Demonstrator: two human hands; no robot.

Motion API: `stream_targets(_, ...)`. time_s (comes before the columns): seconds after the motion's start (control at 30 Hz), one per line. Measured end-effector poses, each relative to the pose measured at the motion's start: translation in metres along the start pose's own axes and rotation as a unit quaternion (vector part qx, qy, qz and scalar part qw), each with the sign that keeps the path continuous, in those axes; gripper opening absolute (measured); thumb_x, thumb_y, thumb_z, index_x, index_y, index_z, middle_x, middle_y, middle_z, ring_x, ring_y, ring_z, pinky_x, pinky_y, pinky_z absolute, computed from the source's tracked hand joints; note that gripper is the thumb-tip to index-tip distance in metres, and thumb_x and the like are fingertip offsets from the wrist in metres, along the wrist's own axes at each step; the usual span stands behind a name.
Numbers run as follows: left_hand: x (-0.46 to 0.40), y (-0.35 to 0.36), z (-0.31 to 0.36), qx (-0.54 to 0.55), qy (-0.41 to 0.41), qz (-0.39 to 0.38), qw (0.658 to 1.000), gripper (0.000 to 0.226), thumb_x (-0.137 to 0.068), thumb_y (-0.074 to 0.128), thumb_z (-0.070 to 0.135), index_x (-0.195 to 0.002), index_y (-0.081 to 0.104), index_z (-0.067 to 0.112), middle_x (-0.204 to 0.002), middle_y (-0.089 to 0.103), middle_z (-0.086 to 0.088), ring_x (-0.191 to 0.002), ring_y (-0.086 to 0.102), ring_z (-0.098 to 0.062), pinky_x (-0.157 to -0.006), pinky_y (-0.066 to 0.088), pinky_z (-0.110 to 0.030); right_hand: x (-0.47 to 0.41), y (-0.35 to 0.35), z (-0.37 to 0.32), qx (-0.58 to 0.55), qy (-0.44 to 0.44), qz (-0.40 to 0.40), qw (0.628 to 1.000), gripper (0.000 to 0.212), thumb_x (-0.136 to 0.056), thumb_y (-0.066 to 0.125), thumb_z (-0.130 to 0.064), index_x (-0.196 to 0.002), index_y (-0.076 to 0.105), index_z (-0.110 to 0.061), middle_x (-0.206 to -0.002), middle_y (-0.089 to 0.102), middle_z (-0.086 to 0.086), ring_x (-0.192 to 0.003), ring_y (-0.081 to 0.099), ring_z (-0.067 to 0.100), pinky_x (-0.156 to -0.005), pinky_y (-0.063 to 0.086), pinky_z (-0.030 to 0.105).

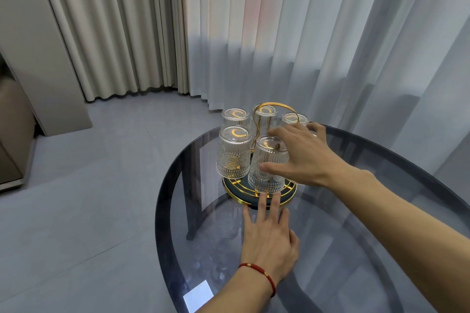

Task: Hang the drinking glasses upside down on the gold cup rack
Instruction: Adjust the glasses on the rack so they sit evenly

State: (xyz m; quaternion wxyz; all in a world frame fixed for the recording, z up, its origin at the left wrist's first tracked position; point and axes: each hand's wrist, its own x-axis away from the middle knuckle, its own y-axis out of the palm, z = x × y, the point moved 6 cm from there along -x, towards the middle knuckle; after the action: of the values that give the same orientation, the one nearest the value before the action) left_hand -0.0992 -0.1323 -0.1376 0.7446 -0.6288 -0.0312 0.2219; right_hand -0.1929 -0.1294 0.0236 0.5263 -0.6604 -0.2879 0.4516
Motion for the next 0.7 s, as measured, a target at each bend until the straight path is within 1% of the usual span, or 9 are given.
stream_targets(0.07, 0.001, 0.000, 0.000, 0.003, -0.002, -0.005, 1.000, 0.051, -0.096, 0.035, 0.039, -0.140, 0.043, 0.015, -0.164, 0.016, -0.007, -0.150, 0.007, -0.035, -0.113, 0.015, -0.068, 0.002, -0.002, 0.001, -0.026, 0.004, 0.005, 1.000, 0.078, -0.078, 0.059, -0.077, -0.139, 0.052, -0.030, -0.142, 0.060, -0.007, -0.140, 0.044, 0.018, -0.120, 0.007, 0.057)
stream_targets(0.2, 0.001, -0.002, 0.000, 0.002, -0.004, -0.005, 1.000, 0.049, -0.096, 0.036, 0.039, -0.139, 0.043, 0.016, -0.163, 0.019, -0.007, -0.148, 0.012, -0.035, -0.114, 0.015, -0.068, 0.009, -0.006, 0.001, -0.043, -0.008, 0.029, 0.999, 0.075, -0.075, 0.060, -0.078, -0.134, 0.055, -0.033, -0.136, 0.063, -0.010, -0.136, 0.049, 0.015, -0.120, 0.007, 0.058)
stream_targets(0.27, 0.001, -0.001, 0.000, 0.002, -0.005, -0.010, 1.000, 0.049, -0.096, 0.036, 0.040, -0.139, 0.042, 0.017, -0.163, 0.018, -0.008, -0.148, 0.012, -0.035, -0.114, 0.014, -0.068, 0.012, -0.007, 0.000, -0.051, -0.012, 0.032, 0.998, 0.074, -0.075, 0.060, -0.078, -0.133, 0.055, -0.033, -0.136, 0.063, -0.010, -0.135, 0.050, 0.015, -0.120, 0.007, 0.058)
stream_targets(0.37, 0.001, -0.003, 0.001, 0.003, -0.005, -0.008, 1.000, 0.048, -0.096, 0.036, 0.040, -0.138, 0.042, 0.017, -0.163, 0.018, -0.007, -0.148, 0.012, -0.035, -0.114, 0.015, -0.067, 0.013, -0.007, -0.001, -0.054, -0.015, 0.034, 0.998, 0.074, -0.075, 0.060, -0.078, -0.134, 0.055, -0.033, -0.137, 0.062, -0.009, -0.136, 0.049, 0.016, -0.120, 0.007, 0.058)
stream_targets(0.53, 0.001, -0.002, 0.000, -0.003, -0.007, -0.012, 1.000, 0.048, -0.096, 0.036, 0.040, -0.139, 0.041, 0.018, -0.163, 0.016, -0.007, -0.147, 0.011, -0.034, -0.115, 0.016, -0.066, 0.016, -0.004, -0.002, -0.053, -0.025, 0.031, 0.998, 0.078, -0.074, 0.052, -0.079, -0.136, 0.054, -0.031, -0.140, 0.061, -0.006, -0.139, 0.046, 0.019, -0.120, 0.011, 0.055)
stream_targets(0.63, 0.001, -0.001, 0.000, 0.001, -0.011, -0.018, 1.000, 0.050, -0.097, 0.035, 0.041, -0.141, 0.039, 0.019, -0.163, 0.014, -0.006, -0.148, 0.009, -0.033, -0.115, 0.015, -0.066, 0.017, -0.001, -0.001, -0.048, -0.030, 0.033, 0.998, 0.081, -0.075, 0.053, -0.080, -0.138, 0.053, -0.030, -0.142, 0.060, -0.005, -0.139, 0.046, 0.020, -0.121, 0.012, 0.052)
stream_targets(0.7, 0.000, -0.001, 0.000, 0.003, -0.012, -0.020, 1.000, 0.050, -0.097, 0.036, 0.041, -0.142, 0.038, 0.019, -0.164, 0.013, -0.006, -0.148, 0.009, -0.033, -0.116, 0.015, -0.065, 0.017, 0.000, 0.000, -0.041, -0.033, 0.035, 0.998, 0.084, -0.074, 0.053, -0.082, -0.140, 0.052, -0.030, -0.143, 0.060, -0.003, -0.139, 0.047, 0.020, -0.122, 0.015, 0.052)
